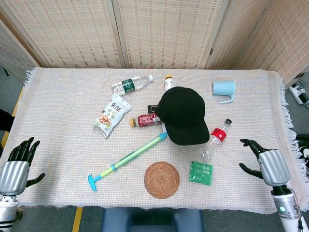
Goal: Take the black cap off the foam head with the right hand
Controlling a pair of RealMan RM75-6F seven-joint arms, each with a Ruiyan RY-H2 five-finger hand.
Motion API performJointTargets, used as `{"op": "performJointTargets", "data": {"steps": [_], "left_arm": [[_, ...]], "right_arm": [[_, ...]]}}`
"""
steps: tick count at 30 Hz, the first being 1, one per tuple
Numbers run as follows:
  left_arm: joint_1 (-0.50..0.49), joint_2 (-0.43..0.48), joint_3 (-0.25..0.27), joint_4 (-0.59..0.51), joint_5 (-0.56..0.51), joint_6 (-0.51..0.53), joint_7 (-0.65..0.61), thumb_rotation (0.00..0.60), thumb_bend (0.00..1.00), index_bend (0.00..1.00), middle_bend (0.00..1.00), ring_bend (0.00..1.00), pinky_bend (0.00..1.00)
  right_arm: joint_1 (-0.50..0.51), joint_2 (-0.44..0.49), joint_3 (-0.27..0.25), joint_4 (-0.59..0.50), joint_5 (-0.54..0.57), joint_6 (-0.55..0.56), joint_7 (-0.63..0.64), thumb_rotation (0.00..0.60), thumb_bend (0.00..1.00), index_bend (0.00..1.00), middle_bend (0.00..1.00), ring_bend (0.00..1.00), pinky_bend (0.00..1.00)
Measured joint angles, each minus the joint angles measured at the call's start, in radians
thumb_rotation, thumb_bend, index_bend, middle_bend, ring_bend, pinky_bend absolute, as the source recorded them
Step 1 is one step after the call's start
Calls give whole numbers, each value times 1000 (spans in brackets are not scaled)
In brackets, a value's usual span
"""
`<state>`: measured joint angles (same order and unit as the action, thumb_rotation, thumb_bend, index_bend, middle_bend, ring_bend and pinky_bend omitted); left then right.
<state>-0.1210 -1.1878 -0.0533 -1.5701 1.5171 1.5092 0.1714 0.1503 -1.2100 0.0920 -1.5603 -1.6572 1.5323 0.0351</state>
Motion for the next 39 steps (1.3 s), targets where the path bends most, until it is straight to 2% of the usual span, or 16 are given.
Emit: {"op": "performJointTargets", "data": {"steps": [12,22,27,33,39], "left_arm": [[3,8,-2,-5,1,6,-13,600,133,85,60,88,194],[4,14,1,2,-14,-12,-36,600,133,86,59,88,202],[2,14,0,7,-14,-14,-52,600,133,85,60,88,202],[2,22,0,4,-19,-20,-71,600,134,85,59,89,201],[1,34,1,-4,-26,-32,-83,600,134,85,59,89,201]], "right_arm": [[140,-93,77,-31,-42,-46,-55,600,109,293,385,833,931],[206,-216,93,35,-36,-78,-102,600,152,334,385,833,931],[244,-287,109,96,-34,-79,-108,600,236,412,397,838,937],[284,-373,131,188,-31,-56,-91,600,412,586,519,884,995],[309,-430,141,269,-37,-8,-45,600,509,729,624,919,1000]]}}
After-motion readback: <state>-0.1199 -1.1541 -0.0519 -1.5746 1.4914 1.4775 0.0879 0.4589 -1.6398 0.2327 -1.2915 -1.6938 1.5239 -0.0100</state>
